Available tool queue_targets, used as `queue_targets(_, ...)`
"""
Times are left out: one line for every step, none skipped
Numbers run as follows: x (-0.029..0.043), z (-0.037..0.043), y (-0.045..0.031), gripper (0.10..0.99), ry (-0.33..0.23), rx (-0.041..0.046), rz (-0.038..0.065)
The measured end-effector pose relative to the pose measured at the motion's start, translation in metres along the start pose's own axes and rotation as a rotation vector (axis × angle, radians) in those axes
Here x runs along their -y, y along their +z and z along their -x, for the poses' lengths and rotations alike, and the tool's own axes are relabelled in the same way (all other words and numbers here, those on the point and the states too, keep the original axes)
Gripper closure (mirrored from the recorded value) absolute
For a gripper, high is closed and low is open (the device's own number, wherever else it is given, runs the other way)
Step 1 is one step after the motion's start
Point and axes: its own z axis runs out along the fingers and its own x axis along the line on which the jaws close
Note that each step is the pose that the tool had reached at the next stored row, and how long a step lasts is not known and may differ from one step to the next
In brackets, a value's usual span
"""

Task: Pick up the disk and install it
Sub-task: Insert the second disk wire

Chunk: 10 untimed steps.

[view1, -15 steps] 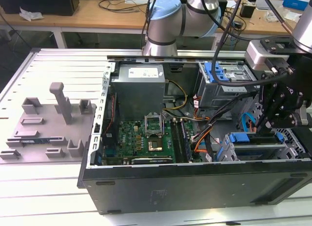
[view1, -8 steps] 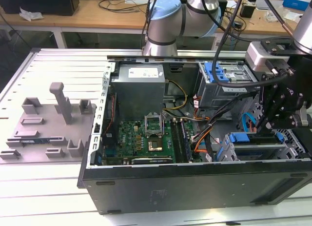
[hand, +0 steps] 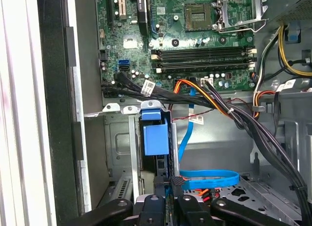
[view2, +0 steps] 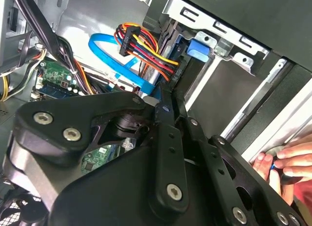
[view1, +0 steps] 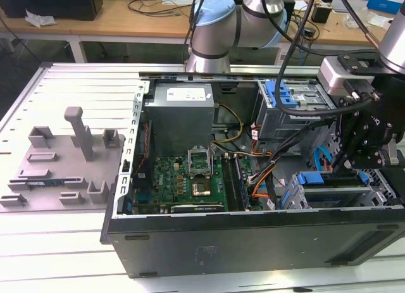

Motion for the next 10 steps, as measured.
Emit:
queue_targets(0.0000,0.0000,0.0005,0.922,0.000,0.0001,0.000)
queue_targets(0.0000,0.0000,0.0009,0.922,0.000,0.0001,0.000)
queue_targets(0.0000,-0.0001,0.0017,0.922,0.000,0.0000,0.000)
queue_targets(0.0000,-0.0001,0.0022,0.922,0.000,-0.0002,0.000)
queue_targets(-0.0001,-0.0001,0.0032,0.922,-0.004,-0.0004,0.000)
queue_targets(0.0000,-0.0001,0.0035,0.922,-0.006,-0.0002,0.000)
queue_targets(-0.0001,-0.0001,0.0036,0.922,-0.008,-0.0001,0.000)
queue_targets(-0.0001,-0.0001,0.0037,0.922,-0.011,0.0000,0.000)
queue_targets(-0.0001,-0.0001,0.0037,0.922,-0.012,0.0000,0.001)
queue_targets(-0.0001,-0.0001,0.0033,0.922,-0.014,0.0003,0.001)
